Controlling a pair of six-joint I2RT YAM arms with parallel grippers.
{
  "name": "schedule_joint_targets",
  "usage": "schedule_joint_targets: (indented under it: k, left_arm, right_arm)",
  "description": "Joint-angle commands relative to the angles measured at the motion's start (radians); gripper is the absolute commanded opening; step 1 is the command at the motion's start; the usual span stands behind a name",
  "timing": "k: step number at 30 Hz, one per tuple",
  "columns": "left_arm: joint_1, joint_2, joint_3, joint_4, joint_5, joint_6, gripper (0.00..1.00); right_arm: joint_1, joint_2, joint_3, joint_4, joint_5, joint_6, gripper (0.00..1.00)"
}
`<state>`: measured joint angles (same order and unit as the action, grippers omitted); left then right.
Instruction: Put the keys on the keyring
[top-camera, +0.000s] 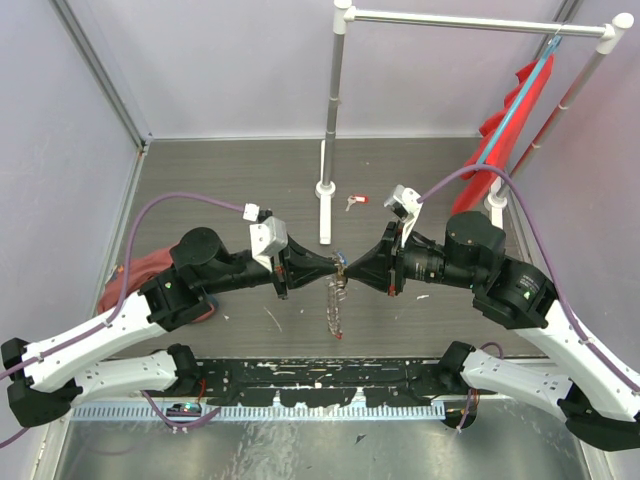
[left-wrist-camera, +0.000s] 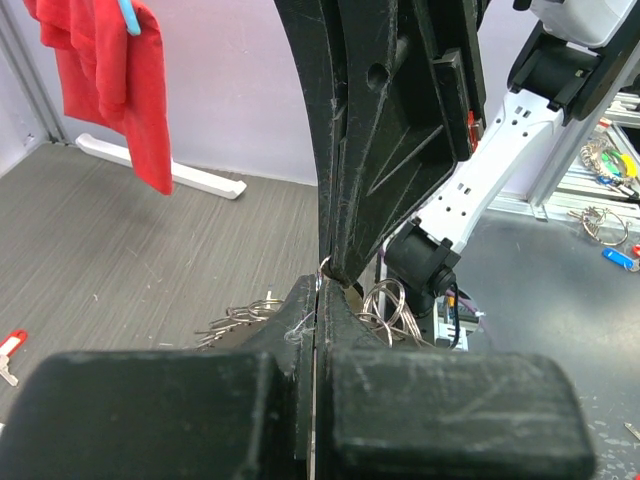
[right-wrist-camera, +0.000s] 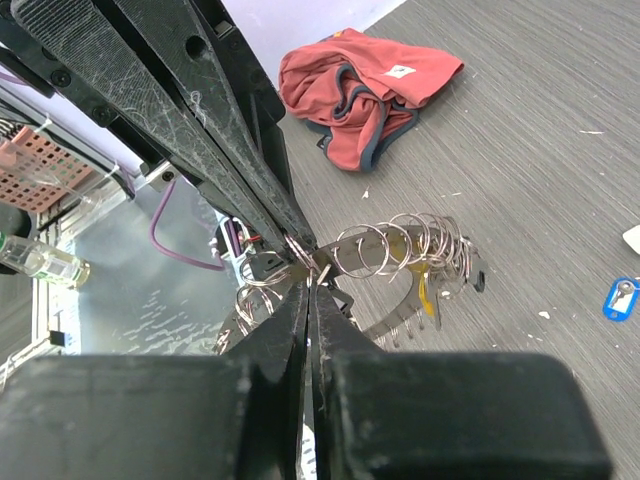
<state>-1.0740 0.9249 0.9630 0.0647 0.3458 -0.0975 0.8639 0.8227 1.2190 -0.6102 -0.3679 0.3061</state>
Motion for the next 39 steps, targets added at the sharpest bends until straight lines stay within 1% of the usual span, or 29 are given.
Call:
schedule_joint_targets:
  k: [1, 7, 11, 17, 22, 28, 33, 39]
  left_arm:
    - [-0.004, -0.016, 0.002, 0.075, 0.004, 0.007, 0.00]
    - [-0.004, -0.015, 0.006, 0.075, 0.009, 0.007, 0.00]
    - [-0.003, -0.016, 0.007, 0.073, 0.010, 0.007, 0.00]
    - [-0.003, -0.012, 0.006, 0.075, 0.015, 0.006, 0.00]
    - [-0.003, -0.011, 0.009, 0.076, 0.018, 0.004, 0.00]
    - [-0.004, -0.016, 0.012, 0.082, 0.041, -0.010, 0.00]
    - [-0.003, -0.006, 0.031, 0.094, 0.118, -0.031, 0.00]
    - [-0.003, 0.005, 0.052, 0.099, 0.177, -0.044, 0.00]
  right_arm:
    - [0.001, -0.007, 0.028, -0.005, 0.035, -0.021, 0.08]
    - [0.002, 0.015, 0.026, -0.015, 0.025, -0.025, 0.11]
    - [0.002, 0.021, 0.032, -0.026, 0.034, -0.030, 0.18]
    - [0.001, 0.019, 0.057, -0.047, 0.078, -0.042, 0.25]
    - [0.001, 0.012, 0.091, -0.069, 0.078, -0.102, 0.32]
    - [0.002, -0.046, 0.071, -0.015, 0.039, -0.218, 0.40]
    - [0.001, -0.083, 0.038, 0.048, 0.019, -0.283, 0.41]
    - [0.002, -0.091, 0.032, 0.085, -0.088, -0.314, 0.39]
